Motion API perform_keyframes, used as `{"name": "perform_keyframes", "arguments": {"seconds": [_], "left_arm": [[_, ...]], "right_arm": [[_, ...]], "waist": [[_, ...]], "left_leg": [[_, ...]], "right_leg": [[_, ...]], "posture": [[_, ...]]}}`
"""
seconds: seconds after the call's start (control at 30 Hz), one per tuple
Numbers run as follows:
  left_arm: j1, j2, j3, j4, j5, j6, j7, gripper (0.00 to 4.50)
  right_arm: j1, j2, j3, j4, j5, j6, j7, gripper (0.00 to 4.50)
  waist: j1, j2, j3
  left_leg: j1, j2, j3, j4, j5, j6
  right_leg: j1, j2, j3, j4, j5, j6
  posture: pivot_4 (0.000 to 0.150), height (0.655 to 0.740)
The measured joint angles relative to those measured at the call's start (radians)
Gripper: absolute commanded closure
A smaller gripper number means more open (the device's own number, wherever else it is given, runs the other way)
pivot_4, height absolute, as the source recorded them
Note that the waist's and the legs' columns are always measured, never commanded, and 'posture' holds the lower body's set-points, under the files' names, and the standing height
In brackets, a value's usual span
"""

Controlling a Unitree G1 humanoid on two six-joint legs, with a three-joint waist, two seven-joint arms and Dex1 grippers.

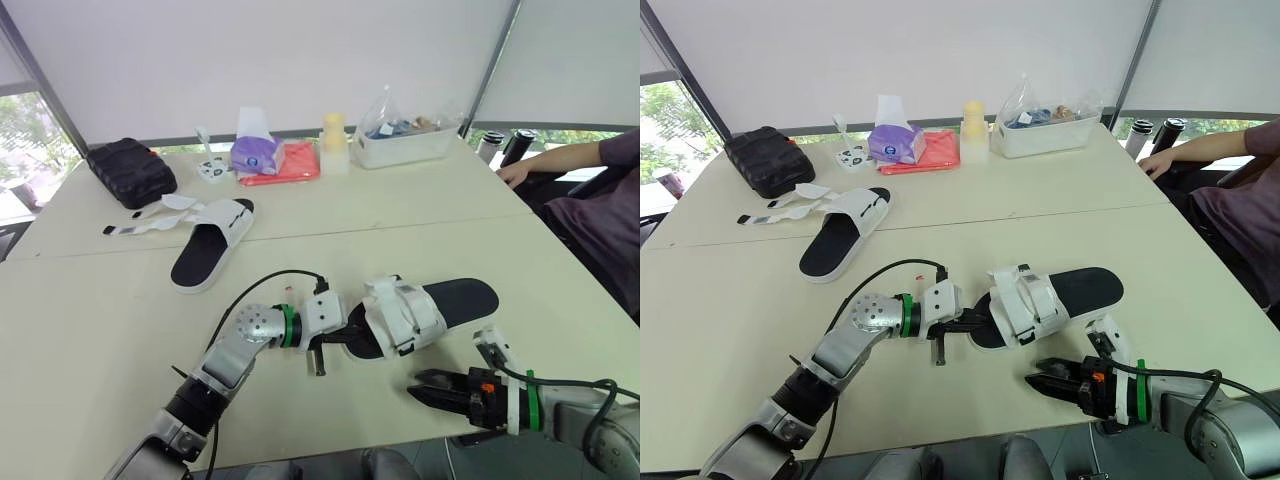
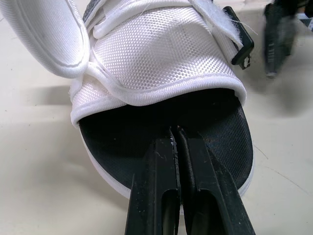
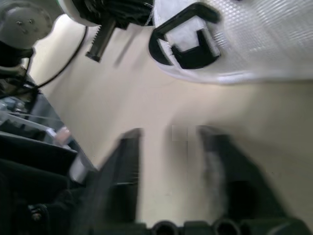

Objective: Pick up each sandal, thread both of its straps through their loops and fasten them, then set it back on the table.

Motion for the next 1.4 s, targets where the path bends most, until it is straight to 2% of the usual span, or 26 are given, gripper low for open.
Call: {"name": "perform_keyframes", "arguments": {"seconds": [0.07,0.1,0.3,0.5,0.7,0.77,0.83,1.03,1.4], "left_arm": [[0.0,-0.001,0.0,0.0,0.0,0.0,0.0,4.38],[0.0,-0.001,0.0,0.0,0.0,0.0,0.0,4.38],[0.0,-0.001,0.0,0.002,0.0,-0.002,-0.003,4.38],[0.0,-0.003,0.0,0.003,0.0,-0.002,0.0,4.38],[0.0,-0.007,0.002,0.003,0.0,0.003,0.002,4.38],[0.0,-0.007,0.003,0.004,0.0,0.002,0.002,4.38],[0.0,-0.008,0.005,0.008,0.0,0.001,0.002,4.38],[0.0,-0.008,0.013,0.011,0.0,-0.002,0.001,4.38],[0.0,-0.012,0.013,0.011,0.0,0.0,0.003,4.38]], "right_arm": [[-0.031,0.006,-0.013,0.015,-0.021,-0.03,-0.016,0.08],[-0.042,0.005,-0.017,0.018,-0.026,-0.037,-0.017,0.02],[-0.079,0.012,-0.025,0.026,-0.013,-0.031,-0.024,0.02],[-0.112,0.033,-0.039,0.027,0.093,0.056,-0.028,0.02],[-0.107,0.039,-0.038,0.001,0.131,0.091,-0.041,0.02],[-0.109,0.052,-0.038,0.002,0.137,0.095,-0.057,0.53],[-0.119,0.063,-0.038,0.013,0.139,0.105,-0.079,1.29],[-0.131,0.083,-0.043,0.046,0.143,0.12,-0.108,4.43],[-0.077,0.033,-0.047,0.022,0.168,0.141,-0.07,4.48]], "waist": [[0.0,0.0,0.0],[0.001,0.0,0.0],[0.0,0.0,0.0],[0.0,0.0,0.0],[0.001,0.0,0.0],[0.0,0.0,0.0],[-0.001,0.0,0.0],[0.0,0.0,0.0],[0.0,0.0,0.0]], "left_leg": [[0.0,0.0,0.0,0.0,0.0,0.0],[0.0,0.0,0.0,0.0,0.0,0.0],[0.0,0.0,0.0,0.0,0.0,0.0],[0.0,0.0,0.0,0.0,0.0,0.0],[0.0,0.0,0.0,0.0,0.0,0.0],[0.0,0.0,0.0,0.0,0.0,0.0],[0.0,0.0,0.0,0.0,0.0,0.0],[0.0,0.0,0.0,0.0,0.0,0.0],[0.0,0.0,0.0,0.0,0.0,0.0]], "right_leg": [[0.0,0.0,0.0,0.0,0.0,0.0],[0.0,0.0,0.0,0.0,0.0,0.0],[0.0,0.0,0.0,0.0,0.0,0.0],[0.0,0.0,0.0,0.0,0.0,0.0],[0.0,0.0,0.0,0.0,0.0,0.0],[0.0,0.0,0.0,0.0,0.0,0.0],[0.0,0.0,0.0,0.0,0.0,0.0],[0.0,0.0,0.0,0.0,0.0,0.0],[0.0,0.0,0.0,0.0,0.0,0.0]], "posture": [[0.15,0.74],[0.15,0.74],[0.15,0.74],[0.15,0.74],[0.15,0.74],[0.15,0.74],[0.15,0.74],[0.15,0.74],[0.15,0.74]]}}
